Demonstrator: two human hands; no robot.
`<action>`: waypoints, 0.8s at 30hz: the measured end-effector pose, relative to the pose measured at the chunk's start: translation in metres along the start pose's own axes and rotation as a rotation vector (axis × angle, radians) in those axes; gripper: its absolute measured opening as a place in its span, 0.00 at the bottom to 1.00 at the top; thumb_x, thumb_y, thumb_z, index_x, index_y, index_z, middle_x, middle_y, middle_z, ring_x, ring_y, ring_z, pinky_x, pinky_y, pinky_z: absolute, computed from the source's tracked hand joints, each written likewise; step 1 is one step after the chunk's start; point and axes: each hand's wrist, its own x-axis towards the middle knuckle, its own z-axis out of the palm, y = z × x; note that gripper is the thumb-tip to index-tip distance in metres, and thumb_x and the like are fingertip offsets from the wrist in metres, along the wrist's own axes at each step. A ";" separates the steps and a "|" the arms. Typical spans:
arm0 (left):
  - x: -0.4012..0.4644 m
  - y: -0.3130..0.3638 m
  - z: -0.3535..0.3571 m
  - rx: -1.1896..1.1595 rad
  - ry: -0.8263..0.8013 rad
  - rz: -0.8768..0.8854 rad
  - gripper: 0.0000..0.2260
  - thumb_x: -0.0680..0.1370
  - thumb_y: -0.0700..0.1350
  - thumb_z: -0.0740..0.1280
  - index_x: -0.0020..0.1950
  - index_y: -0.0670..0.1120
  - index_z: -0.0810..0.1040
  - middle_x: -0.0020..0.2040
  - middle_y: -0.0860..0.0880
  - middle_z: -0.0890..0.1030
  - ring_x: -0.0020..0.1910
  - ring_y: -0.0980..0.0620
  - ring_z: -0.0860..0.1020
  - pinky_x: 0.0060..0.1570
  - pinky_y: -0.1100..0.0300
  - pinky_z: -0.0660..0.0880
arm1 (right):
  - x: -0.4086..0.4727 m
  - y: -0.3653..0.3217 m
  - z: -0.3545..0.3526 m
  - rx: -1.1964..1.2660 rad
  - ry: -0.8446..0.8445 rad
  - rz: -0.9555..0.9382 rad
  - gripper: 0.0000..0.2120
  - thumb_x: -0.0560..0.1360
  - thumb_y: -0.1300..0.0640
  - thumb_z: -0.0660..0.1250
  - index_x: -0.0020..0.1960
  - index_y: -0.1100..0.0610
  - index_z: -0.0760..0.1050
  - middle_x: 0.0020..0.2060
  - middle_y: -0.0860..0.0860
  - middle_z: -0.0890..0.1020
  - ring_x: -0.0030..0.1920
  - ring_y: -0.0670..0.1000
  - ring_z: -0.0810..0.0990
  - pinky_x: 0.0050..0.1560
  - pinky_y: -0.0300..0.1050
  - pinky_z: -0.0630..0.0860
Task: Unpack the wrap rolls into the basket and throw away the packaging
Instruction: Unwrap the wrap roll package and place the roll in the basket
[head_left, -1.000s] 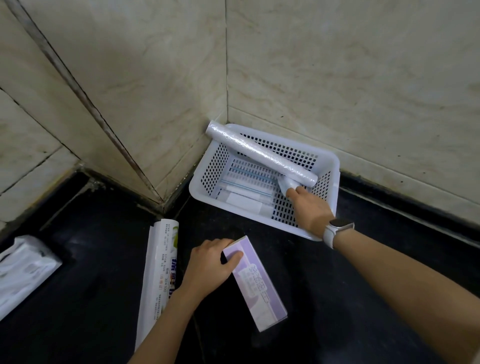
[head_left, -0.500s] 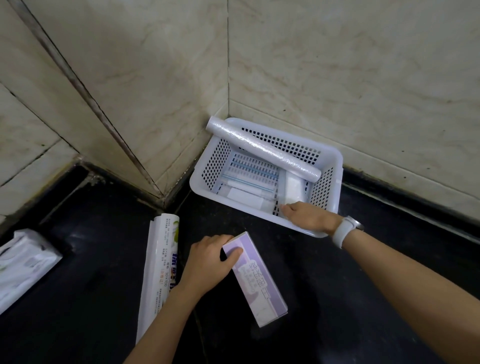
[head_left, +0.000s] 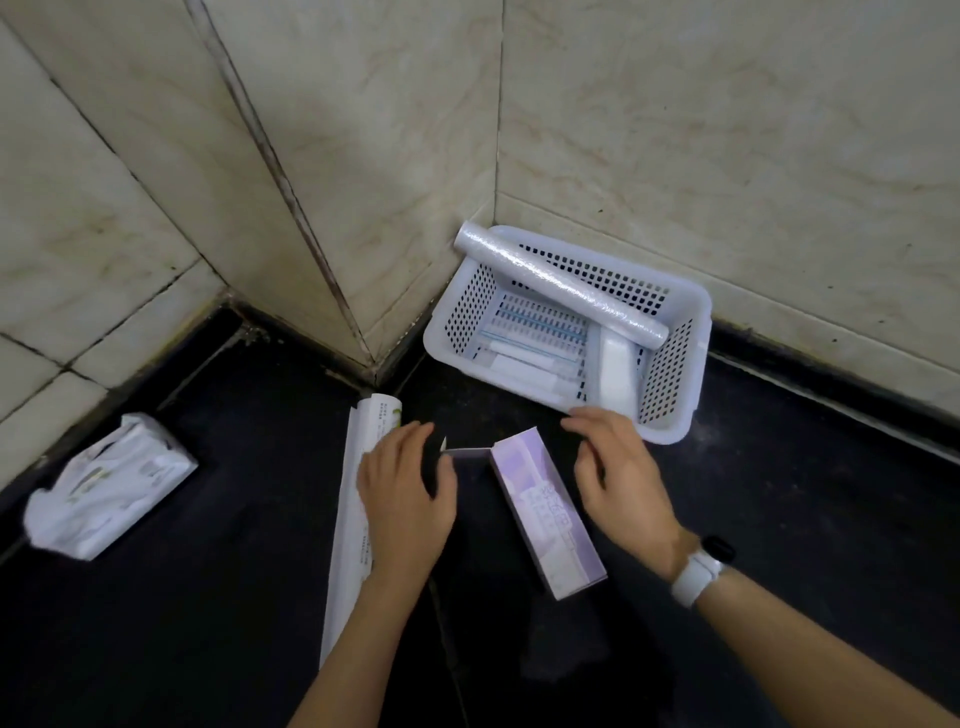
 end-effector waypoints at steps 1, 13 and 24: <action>-0.007 -0.007 -0.005 0.061 0.019 -0.084 0.20 0.74 0.43 0.67 0.65 0.44 0.71 0.66 0.42 0.73 0.66 0.42 0.69 0.66 0.43 0.62 | -0.011 -0.007 0.005 -0.001 -0.049 -0.050 0.16 0.72 0.63 0.56 0.55 0.62 0.77 0.55 0.57 0.79 0.57 0.50 0.74 0.60 0.40 0.70; -0.029 -0.062 -0.023 0.246 -0.252 -0.465 0.32 0.70 0.49 0.71 0.68 0.41 0.60 0.64 0.38 0.66 0.62 0.40 0.66 0.57 0.45 0.70 | -0.053 -0.018 0.051 -0.289 -0.402 -0.170 0.21 0.68 0.66 0.64 0.61 0.62 0.74 0.70 0.60 0.67 0.71 0.62 0.63 0.72 0.57 0.50; -0.045 -0.056 -0.063 -0.805 -0.457 -0.475 0.15 0.73 0.37 0.68 0.56 0.52 0.75 0.51 0.49 0.83 0.46 0.53 0.83 0.37 0.63 0.80 | -0.035 -0.067 0.032 0.482 -0.223 0.308 0.11 0.77 0.60 0.61 0.56 0.49 0.76 0.54 0.53 0.81 0.56 0.52 0.78 0.58 0.35 0.70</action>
